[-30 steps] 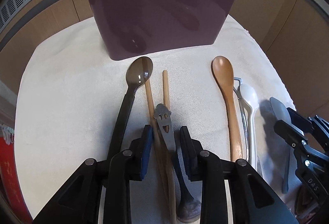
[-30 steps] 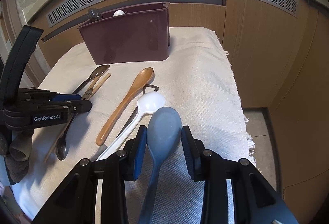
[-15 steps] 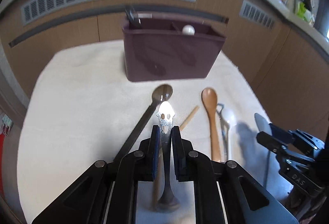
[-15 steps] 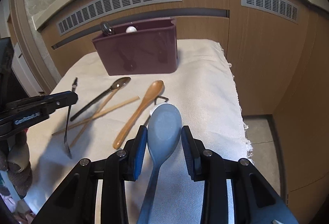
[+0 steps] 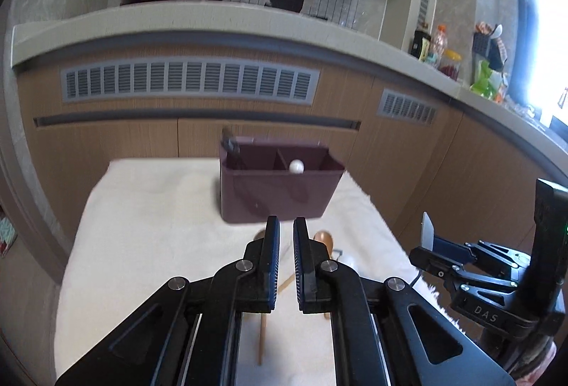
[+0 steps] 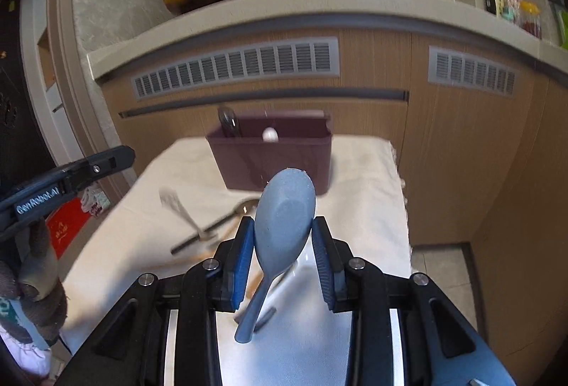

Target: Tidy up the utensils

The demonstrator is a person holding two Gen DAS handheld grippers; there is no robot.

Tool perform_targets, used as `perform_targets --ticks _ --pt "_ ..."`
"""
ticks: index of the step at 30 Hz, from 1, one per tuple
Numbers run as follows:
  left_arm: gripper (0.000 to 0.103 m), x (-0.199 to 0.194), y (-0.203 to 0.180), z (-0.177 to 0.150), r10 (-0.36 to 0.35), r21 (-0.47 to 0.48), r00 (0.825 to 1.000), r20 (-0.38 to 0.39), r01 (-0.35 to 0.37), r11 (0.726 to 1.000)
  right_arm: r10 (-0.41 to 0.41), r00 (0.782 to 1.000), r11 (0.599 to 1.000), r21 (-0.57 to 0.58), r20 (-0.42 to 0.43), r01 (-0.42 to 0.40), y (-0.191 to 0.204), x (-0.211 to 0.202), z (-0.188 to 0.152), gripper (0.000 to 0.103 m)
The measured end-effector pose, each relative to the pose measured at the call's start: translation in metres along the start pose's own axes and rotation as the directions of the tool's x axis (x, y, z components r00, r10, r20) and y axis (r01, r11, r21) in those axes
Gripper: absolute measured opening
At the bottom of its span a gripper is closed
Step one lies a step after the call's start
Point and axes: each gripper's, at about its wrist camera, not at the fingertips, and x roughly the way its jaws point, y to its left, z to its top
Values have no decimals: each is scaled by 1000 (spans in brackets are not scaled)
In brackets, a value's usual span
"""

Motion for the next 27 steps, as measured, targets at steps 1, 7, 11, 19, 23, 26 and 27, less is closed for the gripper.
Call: perform_targets --ticks 1,7,11,19,23,26,27 --pt "8 -4 -2 8 4 10 1000 23 -5 1000 -10 1000 1000 -12 21 10 2 -5 8 31" --pt "9 -6 8 23 26 8 1000 11 -26 1000 -49 997 998 -27 66 50 1 -16 24 30" --pt "11 23 16 6 24 19 993 -116 -22 1000 -54 998 999 1 15 54 -7 -6 15 30" --pt "39 92 18 -46 24 -33 920 -392 -40 999 -84 995 995 39 -56 86 -27 13 -11 30" --pt "52 115 1 -52 5 -58 893 -449 -35 998 -93 994 994 47 -56 96 -31 17 -18 30" --pt "52 138 -11 -53 59 -55 877 -477 -98 994 -102 993 993 49 -53 105 -33 18 -23 30" --pt "52 145 -13 -54 81 -53 872 -482 -121 991 -105 993 993 50 -53 107 -34 18 -25 30"
